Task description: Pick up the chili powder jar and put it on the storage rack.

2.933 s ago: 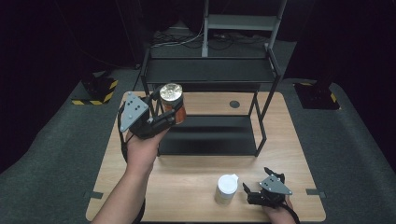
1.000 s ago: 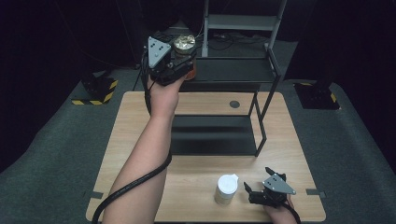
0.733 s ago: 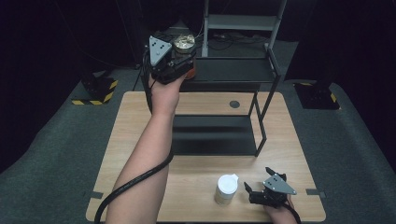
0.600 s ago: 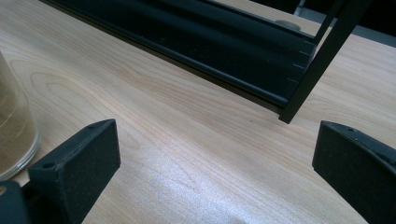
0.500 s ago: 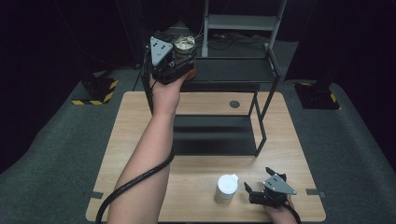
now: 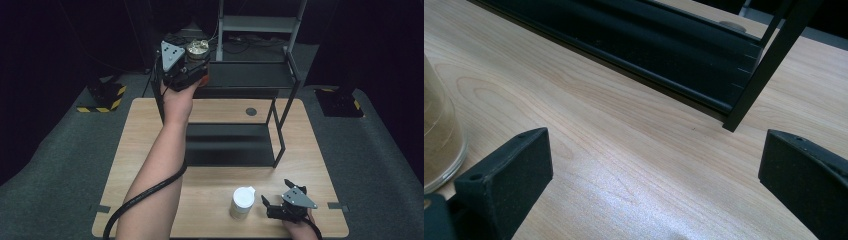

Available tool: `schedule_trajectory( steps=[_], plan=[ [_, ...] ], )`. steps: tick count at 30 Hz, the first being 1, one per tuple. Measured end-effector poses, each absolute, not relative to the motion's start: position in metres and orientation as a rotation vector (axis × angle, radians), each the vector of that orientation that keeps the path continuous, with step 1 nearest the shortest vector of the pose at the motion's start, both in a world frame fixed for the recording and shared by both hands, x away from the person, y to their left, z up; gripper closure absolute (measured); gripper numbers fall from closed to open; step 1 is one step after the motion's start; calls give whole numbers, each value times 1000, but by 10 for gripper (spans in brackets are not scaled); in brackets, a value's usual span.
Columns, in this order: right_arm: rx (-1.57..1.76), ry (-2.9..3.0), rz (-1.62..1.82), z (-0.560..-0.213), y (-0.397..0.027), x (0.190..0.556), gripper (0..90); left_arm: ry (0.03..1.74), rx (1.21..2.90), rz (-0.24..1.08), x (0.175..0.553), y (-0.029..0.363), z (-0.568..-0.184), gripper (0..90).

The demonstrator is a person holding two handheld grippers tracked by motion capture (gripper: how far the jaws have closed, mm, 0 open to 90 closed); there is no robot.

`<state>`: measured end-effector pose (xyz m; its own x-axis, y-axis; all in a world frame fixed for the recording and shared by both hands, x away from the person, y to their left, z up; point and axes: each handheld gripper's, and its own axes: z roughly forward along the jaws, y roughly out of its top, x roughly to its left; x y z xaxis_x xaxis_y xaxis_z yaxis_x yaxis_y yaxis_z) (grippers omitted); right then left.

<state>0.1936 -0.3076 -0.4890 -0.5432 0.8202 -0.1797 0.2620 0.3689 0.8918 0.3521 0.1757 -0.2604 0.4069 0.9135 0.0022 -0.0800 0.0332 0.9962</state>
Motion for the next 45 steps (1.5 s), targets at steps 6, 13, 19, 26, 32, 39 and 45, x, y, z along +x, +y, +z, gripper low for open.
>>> schedule_trajectory(
  steps=[6, 13, 19, 26, 32, 39, 45],
  plan=[
    [931, 2003, 1145, -489, -308, 193, 0, 851, 1308, 928, 352, 175, -260, 339],
    [930, 2002, 1150, -490, -308, 193, 0, 868, 1316, 914, 351, 175, -254, 278],
    [933, 2004, 1150, -489, -308, 194, 0, 868, 1324, 964, 343, 171, -252, 81],
    [928, 2003, 1143, -489, -307, 193, 0, 863, 1332, 942, 337, 175, -252, 4],
    [928, 2004, 1144, -489, -308, 193, 0, 858, 1351, 945, 325, 174, -253, 4],
    [925, 2005, 1140, -489, -307, 193, 0, 825, 1359, 960, 305, 179, -256, 4],
    [920, 2008, 1136, -489, -306, 193, 0, 814, 1352, 960, 285, 183, -259, 4]
  ],
)
